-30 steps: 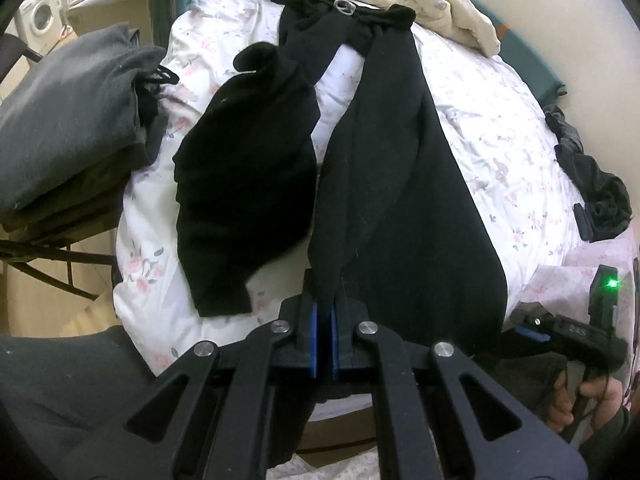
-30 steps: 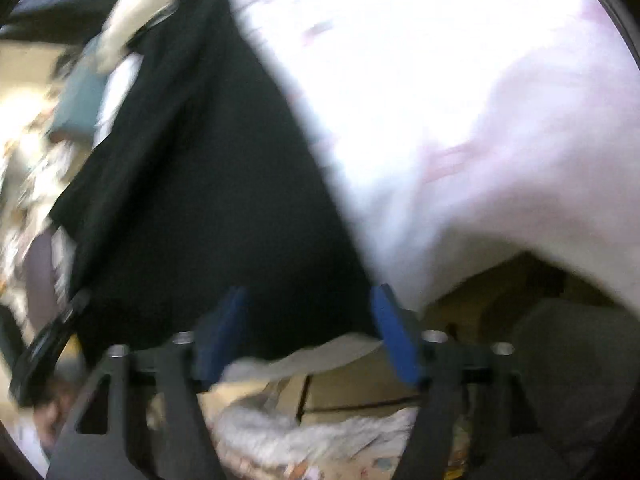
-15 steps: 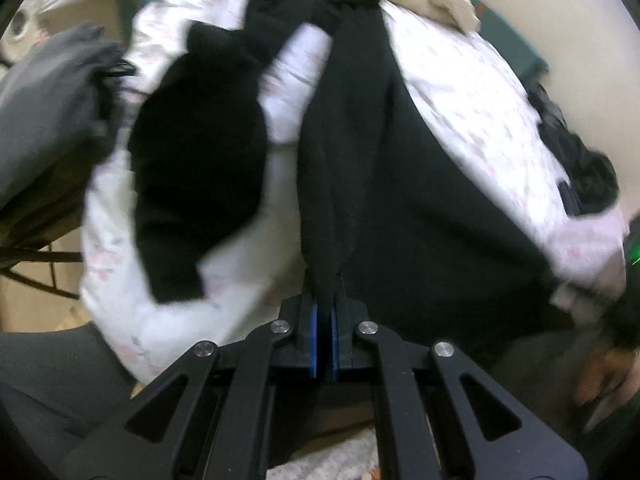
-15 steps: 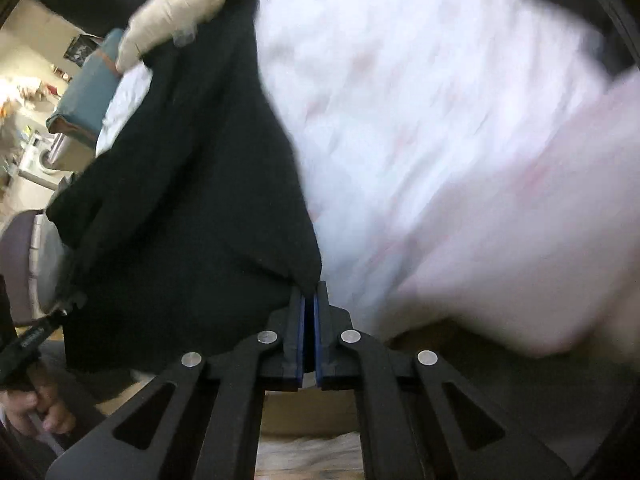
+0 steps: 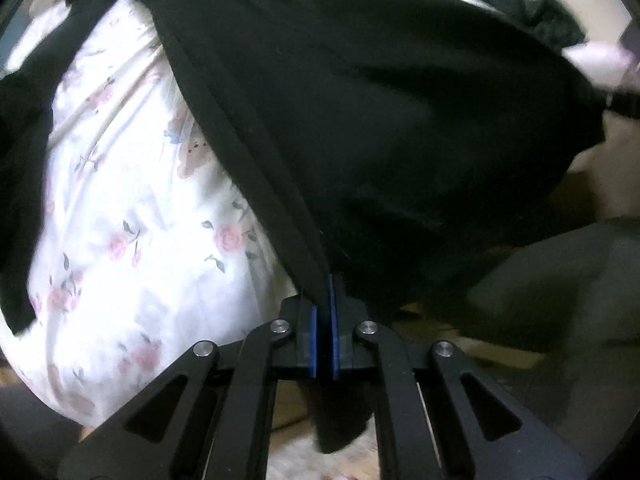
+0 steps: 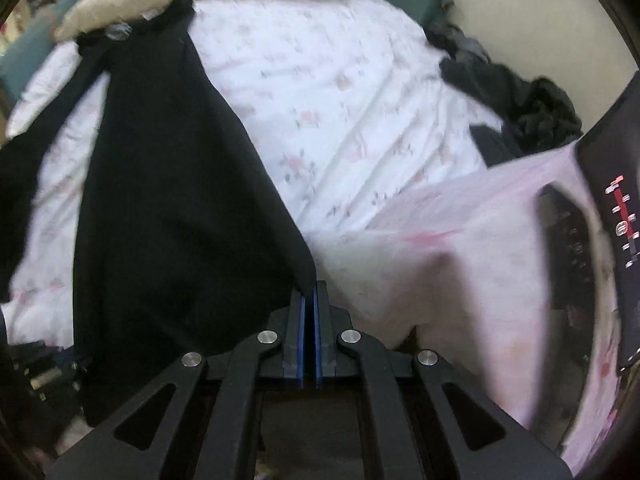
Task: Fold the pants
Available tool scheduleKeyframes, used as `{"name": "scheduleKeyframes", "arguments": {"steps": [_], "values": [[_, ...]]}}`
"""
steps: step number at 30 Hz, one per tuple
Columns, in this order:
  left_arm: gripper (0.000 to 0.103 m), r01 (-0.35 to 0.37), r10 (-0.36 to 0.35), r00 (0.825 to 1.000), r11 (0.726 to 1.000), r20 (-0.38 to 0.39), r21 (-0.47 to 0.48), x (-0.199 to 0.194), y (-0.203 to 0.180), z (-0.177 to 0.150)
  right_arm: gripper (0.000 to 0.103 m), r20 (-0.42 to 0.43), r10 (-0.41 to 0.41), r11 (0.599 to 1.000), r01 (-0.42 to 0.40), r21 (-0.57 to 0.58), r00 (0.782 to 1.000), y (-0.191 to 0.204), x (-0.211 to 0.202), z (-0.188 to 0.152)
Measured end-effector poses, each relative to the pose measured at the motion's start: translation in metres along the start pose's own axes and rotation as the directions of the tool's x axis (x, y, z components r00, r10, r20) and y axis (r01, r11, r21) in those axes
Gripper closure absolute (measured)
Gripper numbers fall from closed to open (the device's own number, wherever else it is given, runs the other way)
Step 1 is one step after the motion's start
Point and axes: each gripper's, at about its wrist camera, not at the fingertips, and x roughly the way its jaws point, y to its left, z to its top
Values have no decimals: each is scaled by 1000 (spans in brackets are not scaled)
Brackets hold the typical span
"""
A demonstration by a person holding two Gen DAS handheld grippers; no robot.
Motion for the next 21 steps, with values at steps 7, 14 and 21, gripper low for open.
{"name": "scheduleKeyframes", "arguments": {"steps": [7, 14, 21], "values": [[46, 27, -28, 999, 999, -40, -24, 9, 13, -14, 99, -172, -128, 991, 132, 14, 977, -3, 74, -12], [20, 46, -38, 993, 996, 111, -73, -44, 51, -20, 37, -151, -40, 999, 39, -6, 988, 16, 50, -14], [20, -72, 137, 967, 957, 216, -282, -102, 128, -2, 31, 78, 325, 941, -314, -123, 942, 62, -35, 16]]}}
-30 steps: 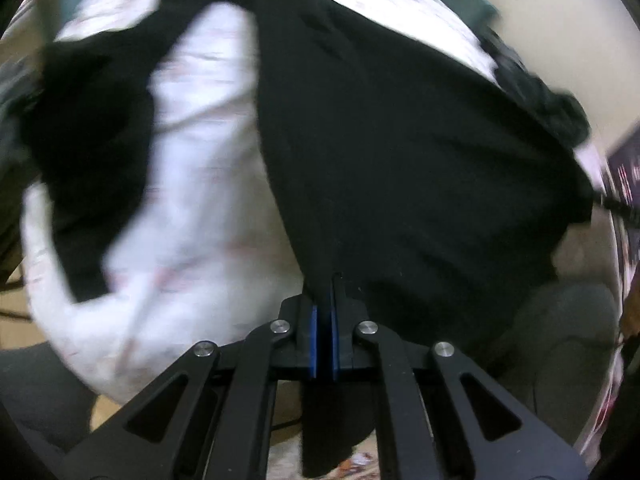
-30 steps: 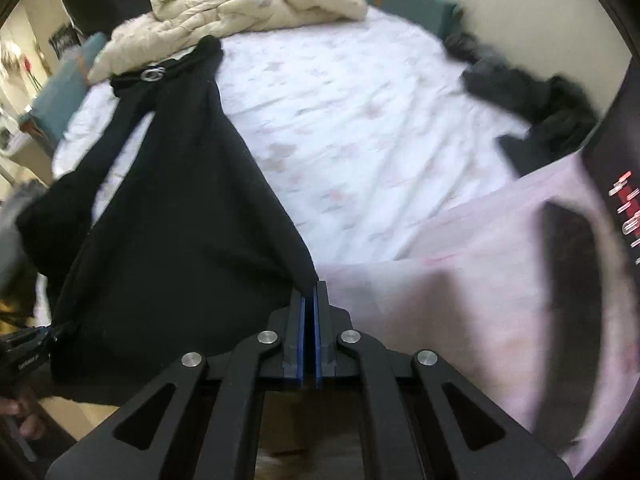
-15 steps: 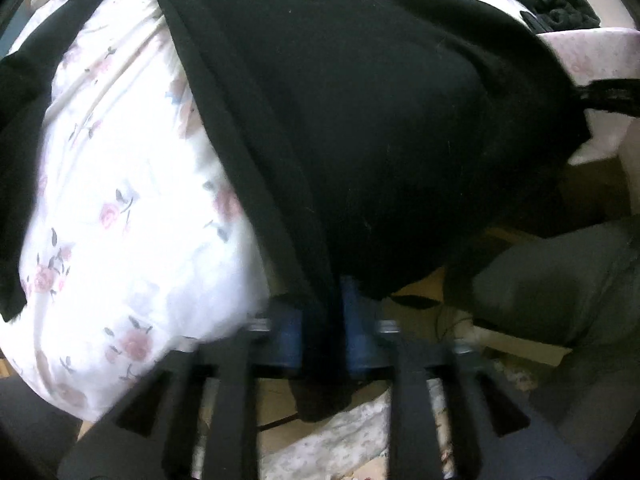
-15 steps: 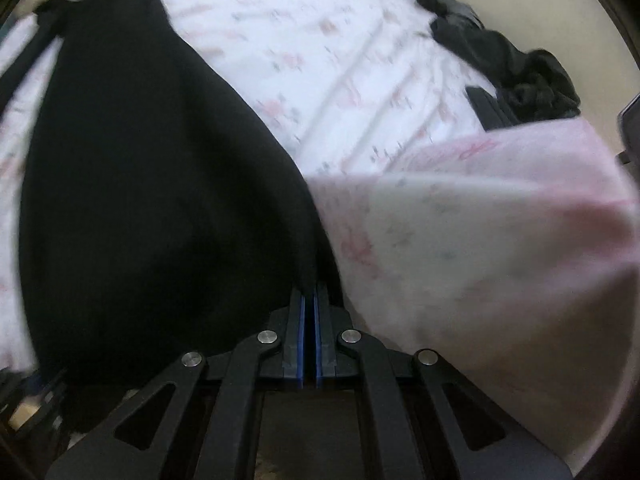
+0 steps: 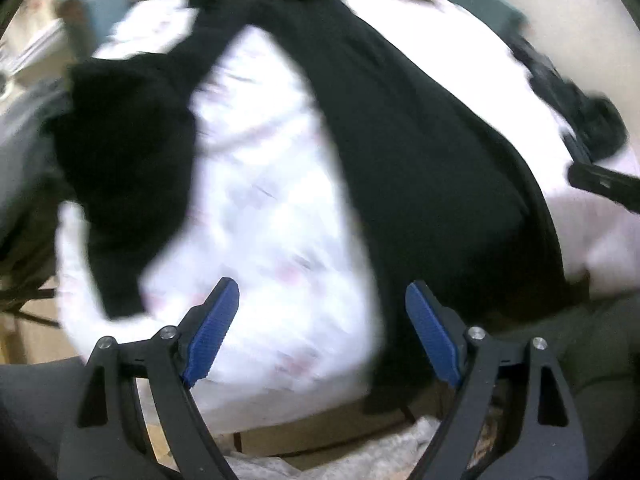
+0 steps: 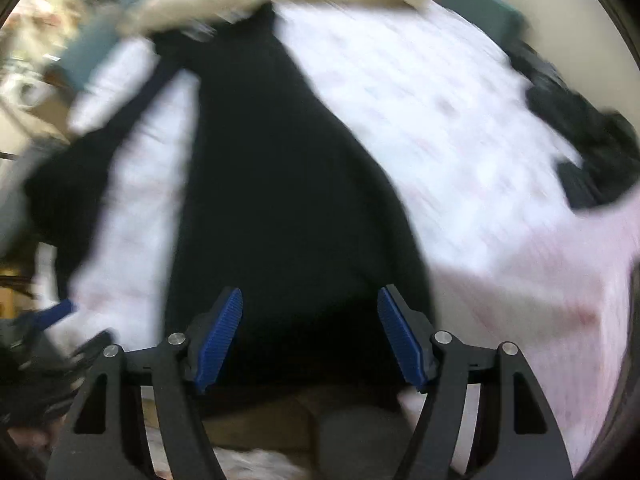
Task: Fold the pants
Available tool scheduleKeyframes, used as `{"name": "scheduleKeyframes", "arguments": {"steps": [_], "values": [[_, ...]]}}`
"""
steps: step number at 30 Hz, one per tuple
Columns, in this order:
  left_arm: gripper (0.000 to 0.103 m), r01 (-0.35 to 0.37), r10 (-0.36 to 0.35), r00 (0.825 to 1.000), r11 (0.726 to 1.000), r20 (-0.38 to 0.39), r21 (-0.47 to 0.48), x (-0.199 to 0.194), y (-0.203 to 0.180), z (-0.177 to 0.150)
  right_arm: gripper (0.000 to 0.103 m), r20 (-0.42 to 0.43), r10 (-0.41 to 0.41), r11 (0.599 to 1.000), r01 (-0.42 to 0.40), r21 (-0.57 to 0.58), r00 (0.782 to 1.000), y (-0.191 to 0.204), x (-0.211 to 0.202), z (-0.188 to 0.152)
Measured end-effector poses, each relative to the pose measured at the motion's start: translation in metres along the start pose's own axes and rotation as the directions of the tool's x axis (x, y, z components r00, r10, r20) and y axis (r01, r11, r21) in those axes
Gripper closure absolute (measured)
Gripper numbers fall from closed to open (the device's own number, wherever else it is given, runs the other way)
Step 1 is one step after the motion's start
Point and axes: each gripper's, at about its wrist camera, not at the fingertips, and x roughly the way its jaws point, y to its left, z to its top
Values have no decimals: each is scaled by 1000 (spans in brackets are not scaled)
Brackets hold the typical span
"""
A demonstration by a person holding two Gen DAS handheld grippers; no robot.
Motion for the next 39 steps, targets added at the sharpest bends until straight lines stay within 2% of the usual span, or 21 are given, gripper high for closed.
{"name": "scheduleKeyframes", "arguments": {"steps": [2, 5, 9, 11, 13, 15, 16, 17, 19, 22, 23, 25, 26, 27, 29, 32, 34, 37, 39], "values": [[20, -8, 9, 1000, 999, 28, -38, -15, 22, 18, 31, 33, 72, 997, -71, -36, 997, 18, -5, 16], [20, -53, 56, 992, 998, 112, -33, -48, 57, 40, 30, 48, 223, 972, -218, -89, 974, 61, 4, 37], [20, -135, 143, 971, 990, 192, -51, -72, 119, 52, 30, -3, 322, 944, -321, -81, 947, 109, 49, 45], [20, -129, 141, 974, 989, 180, -75, -57, 139, 62, 30, -60, 376, 926, -378, -20, 925, 128, 80, 44], [20, -47, 60, 990, 994, 125, -103, -35, 157, 65, 30, -112, 457, 889, -452, 69, 882, 139, 117, 40], [20, -25, 34, 996, 993, 85, -113, -16, 165, 64, 30, -132, 558, 827, -536, 168, 819, 153, 149, 31], [21, -33, 44, 995, 992, 86, -118, -11, 165, 64, 30, -138, 628, 774, -596, 212, 766, 162, 165, 27], [21, -42, 53, 994, 992, 93, -122, -9, 165, 61, 30, -137, 662, 744, -624, 240, 737, 172, 179, 23], [21, -53, 66, 993, 990, 97, -134, -10, 169, 59, 30, -130, 673, 730, -627, 272, 728, 186, 196, 18], [21, -43, 64, 990, 987, 127, -155, -15, 172, 58, 33, -122, 719, 678, -652, 339, 684, 207, 223, 12], [21, -44, 66, 989, 985, 130, -167, -16, 175, 58, 39, -117, 728, 667, -659, 347, 676, 212, 228, 12], [21, -29, 54, 991, 980, 123, -197, -17, 180, 58, 56, -117, 733, 663, -664, 344, 671, 223, 233, 12], [21, -20, 47, 991, 978, 126, -207, -18, 181, 59, 85, -123, 732, 666, -667, 333, 670, 228, 233, 12], [21, -17, 48, 990, 976, 135, -217, -20, 183, 61, 98, -133, 725, 679, -669, 302, 676, 233, 231, 13], [21, -27, 64, 986, 973, 155, -230, -26, 187, 63, 98, -122, 687, 723, -655, 219, 717, 239, 215, 14], [21, -46, 101, 977, 961, 188, -273, -35, 194, 65, 99, -57, 695, 716, -682, 147, 717, 221, 161, 20], [21, -36, 101, 975, 951, 197, -308, -39, 198, 66, 99, -9, 711, 700, -707, 103, 703, 203, 118, 26], [21, -14, 92, 973, 939, 212, -345, -42, 200, 68, 99, 68, 710, 700, -713, 33, 701, 172, 56, 40], [21, -9, 85, 975, 939, 208, -343, -40, 198, 70, 99, 124, 686, 718, -695, 38, 717, 143, 30, 51]]}}
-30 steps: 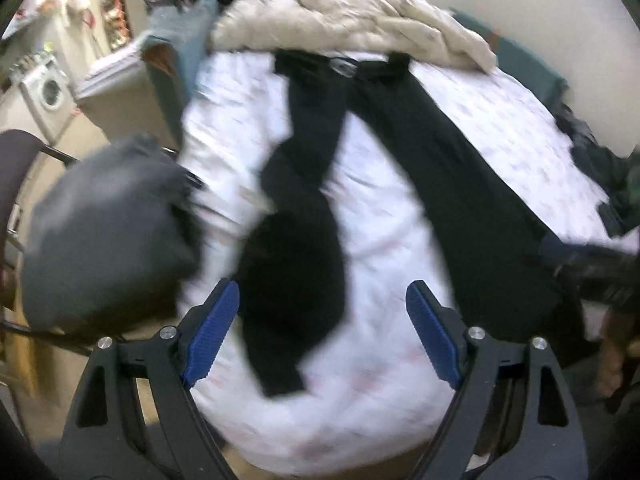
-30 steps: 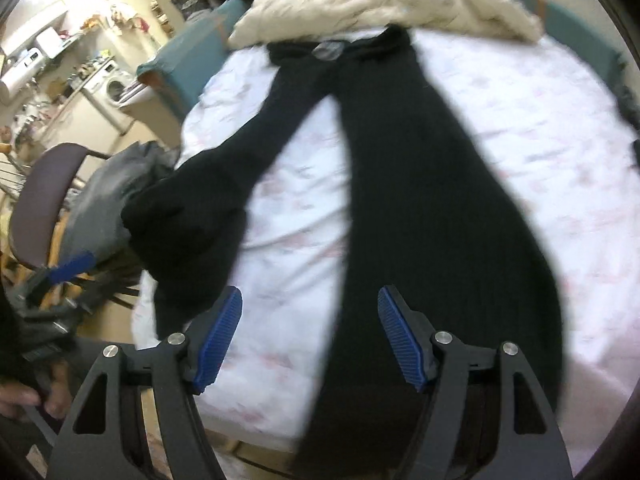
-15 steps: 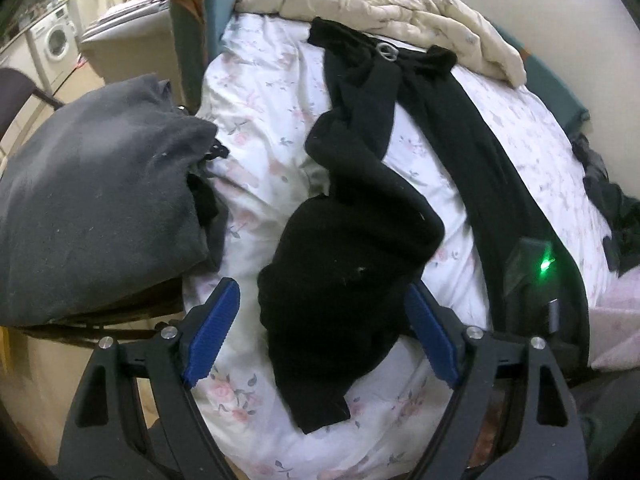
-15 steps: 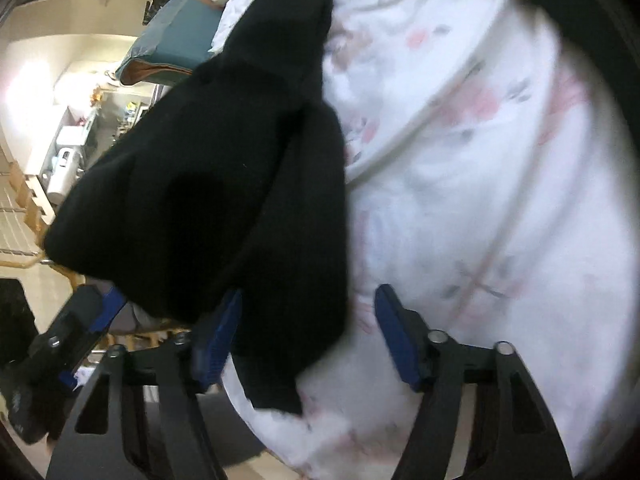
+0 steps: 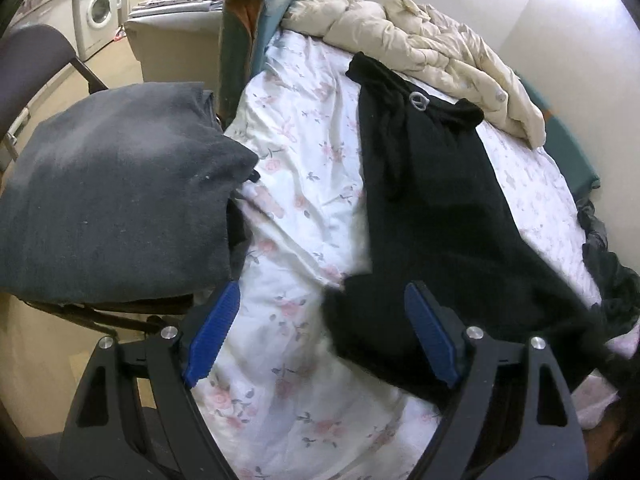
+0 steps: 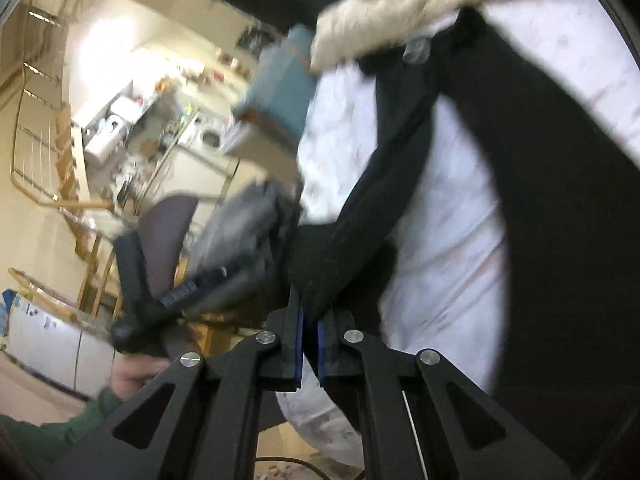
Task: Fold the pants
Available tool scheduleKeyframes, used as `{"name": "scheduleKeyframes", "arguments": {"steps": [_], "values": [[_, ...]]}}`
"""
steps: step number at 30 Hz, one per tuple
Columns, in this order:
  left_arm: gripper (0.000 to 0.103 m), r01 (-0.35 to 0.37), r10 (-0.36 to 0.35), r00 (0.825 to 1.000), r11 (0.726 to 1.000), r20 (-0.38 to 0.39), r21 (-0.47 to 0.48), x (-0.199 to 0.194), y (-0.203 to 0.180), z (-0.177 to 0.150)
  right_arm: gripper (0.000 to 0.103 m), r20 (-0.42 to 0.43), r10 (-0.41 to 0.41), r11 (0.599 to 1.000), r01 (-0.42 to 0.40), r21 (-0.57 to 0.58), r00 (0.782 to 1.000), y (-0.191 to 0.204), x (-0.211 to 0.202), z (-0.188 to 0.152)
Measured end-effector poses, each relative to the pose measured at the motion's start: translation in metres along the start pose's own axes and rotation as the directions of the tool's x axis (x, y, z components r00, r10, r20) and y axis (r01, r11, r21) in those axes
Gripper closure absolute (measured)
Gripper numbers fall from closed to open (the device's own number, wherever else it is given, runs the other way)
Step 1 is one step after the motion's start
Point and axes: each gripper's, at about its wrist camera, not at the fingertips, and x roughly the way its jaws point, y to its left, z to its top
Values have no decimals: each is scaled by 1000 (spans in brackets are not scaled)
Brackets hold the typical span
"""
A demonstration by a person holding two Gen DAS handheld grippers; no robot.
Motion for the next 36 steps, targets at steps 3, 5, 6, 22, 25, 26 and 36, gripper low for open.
{"name": "scheduleKeyframes", "arguments": {"steps": [3, 5, 6, 22, 25, 26, 36], "values": [[21, -21, 22, 999, 999, -40, 34, 11, -9, -3, 98, -19, -94, 993, 95, 74, 995, -39, -17, 15], [21, -26, 30, 997, 998, -75, 52, 19, -13, -7, 95, -31, -210, 963, 212, 167, 977, -86, -18, 15], [21, -24, 30, 995, 998, -97, 61, 24, -15, -9, 94, -42, -235, 948, 238, 210, 971, -106, -17, 13], [20, 170, 14, 940, 845, -340, 507, 72, -137, -88, 36, -44, -294, 885, 289, 366, 955, -147, -20, -8], [21, 194, -1, 935, 837, -354, 511, 81, -157, -93, 36, -53, -274, 878, 272, 395, 960, -157, -22, -8], [21, 189, -4, 939, 843, -345, 503, 85, -161, -92, 36, -52, -269, 877, 266, 401, 962, -159, -24, -7], [98, 303, -204, 912, 920, -355, 250, 84, -167, -41, 35, -59, -245, 884, 247, 396, 968, -165, -39, -6]]}}
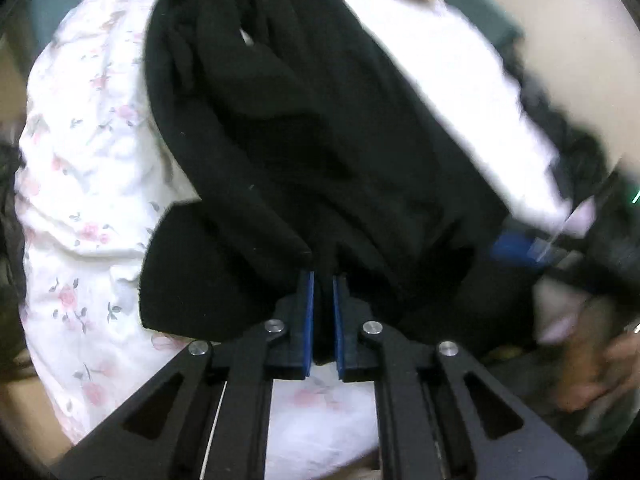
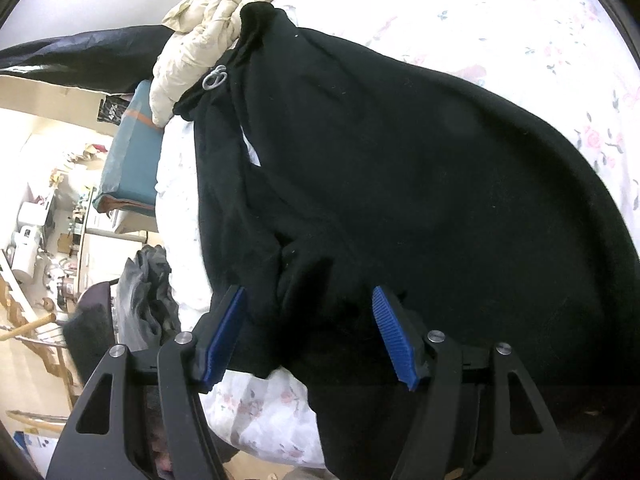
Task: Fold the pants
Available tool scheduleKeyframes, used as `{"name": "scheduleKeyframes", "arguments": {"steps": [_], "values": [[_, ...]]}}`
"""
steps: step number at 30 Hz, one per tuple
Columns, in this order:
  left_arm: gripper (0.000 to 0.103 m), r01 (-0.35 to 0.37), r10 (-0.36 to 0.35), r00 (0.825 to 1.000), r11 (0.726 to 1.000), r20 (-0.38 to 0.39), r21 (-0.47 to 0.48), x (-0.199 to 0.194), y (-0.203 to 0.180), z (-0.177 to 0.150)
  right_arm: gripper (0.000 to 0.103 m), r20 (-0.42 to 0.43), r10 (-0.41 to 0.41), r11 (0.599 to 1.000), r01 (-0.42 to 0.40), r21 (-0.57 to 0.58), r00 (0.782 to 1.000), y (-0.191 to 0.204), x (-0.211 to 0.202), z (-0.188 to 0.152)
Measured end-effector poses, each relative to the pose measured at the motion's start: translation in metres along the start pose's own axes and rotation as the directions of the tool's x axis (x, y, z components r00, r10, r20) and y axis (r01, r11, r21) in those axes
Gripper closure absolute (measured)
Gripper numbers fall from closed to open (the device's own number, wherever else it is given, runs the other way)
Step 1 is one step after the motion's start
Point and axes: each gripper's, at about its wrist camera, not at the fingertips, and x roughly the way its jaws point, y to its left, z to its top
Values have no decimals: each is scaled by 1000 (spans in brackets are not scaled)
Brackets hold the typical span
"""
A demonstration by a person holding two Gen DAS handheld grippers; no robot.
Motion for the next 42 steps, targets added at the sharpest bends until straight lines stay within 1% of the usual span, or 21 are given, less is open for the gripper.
{"name": "scheduleKeyframes", "arguments": {"steps": [4, 6, 8, 9, 12, 13, 16, 18, 20, 22, 24, 26, 27, 28, 31, 33, 35, 36, 38, 40, 42], "values": [[99, -42, 48, 989, 998, 141, -50, -44, 20, 35, 30, 6, 12, 1000, -12, 4, 1000, -2, -9, 2], [99, -113, 123, 978, 991, 166, -68, -48, 31, 62, 29, 13, 11, 1000, -11, 13, 1000, -2, -11, 4], [99, -166, 174, 968, 984, 179, -63, -44, 39, 87, 29, -18, 59, 998, -59, 16, 998, 0, -6, 6], [99, -211, 216, 957, 976, 193, -45, -40, 44, 102, 29, -26, 68, 998, -68, 19, 997, 2, -4, 6], [99, -382, 381, 901, 923, 206, -36, -10, 65, 142, 29, -35, 53, 999, -53, 4, 998, 8, 3, 5], [99, -412, 412, 888, 910, 202, -45, -2, 73, 150, 29, -40, 39, 999, -40, -8, 998, 9, 6, 6], [99, -454, 456, 874, 889, 170, -56, 24, 98, 160, 29, -60, -3, 1000, 1, -30, 998, 9, 16, 8], [99, -459, 462, 877, 887, 130, -57, 39, 108, 162, 29, -67, -16, 1000, 15, -14, 998, 5, 20, 9], [98, -411, 414, 904, 910, 106, -50, 41, 110, 156, 29, -78, -20, 1000, 21, 4, 997, 0, 24, 9], [90, -359, 362, 928, 932, 92, -47, 37, 106, 145, 29, -77, -23, 1000, 23, 0, 997, 1, 25, 10], [48, -316, 318, 945, 948, 74, -39, 29, 103, 132, 29, -73, -27, 1000, 27, -10, 997, 2, 23, 10], [27, -283, 285, 954, 959, 95, -34, 13, 96, 114, 29, -68, -21, 1000, 21, -7, 997, 2, 22, 11], [24, -257, 259, 960, 966, 107, -29, 5, 93, 106, 29, -63, -17, 1000, 17, -4, 998, 2, 20, 10], [24, -242, 243, 964, 970, 106, -17, -2, 89, 96, 29, -61, -13, 1000, 13, -4, 998, 3, 18, 9], [24, -263, 264, 963, 965, 52, -11, -13, 77, 65, 29, -57, -3, 1000, 3, -8, 998, 4, 15, 6], [24, -228, 229, 973, 973, 28, -19, -13, 72, 44, 29, -58, 3, 1000, -4, -14, 998, 6, 12, 3], [24, -227, 227, 974, 974, 6, 10, -6, 64, 27, 29, -60, 12, 1000, -12, -13, 998, 7, 11, -1], [24, -236, 237, 972, 971, -7, 40, 1, 59, 20, 29, -65, 17, 1000, -17, -12, 998, 7, 11, -2], [24, -295, 300, 953, 949, -37, 109, 22, 49, 7, 29, -78, 9, 1000, -10, -14, 997, 5, 15, -6], [24, -329, 343, 934, 934, -97, 140, 46, 47, -2, 29, -100, -29, 1000, 28, -13, 995, 2, 24, -10], [26, -345, 364, 926, 923, -100, 170, 61, 46, -8, 29, -161, -78, 997, 77, -11, 984, -5, 41, -16]]}}
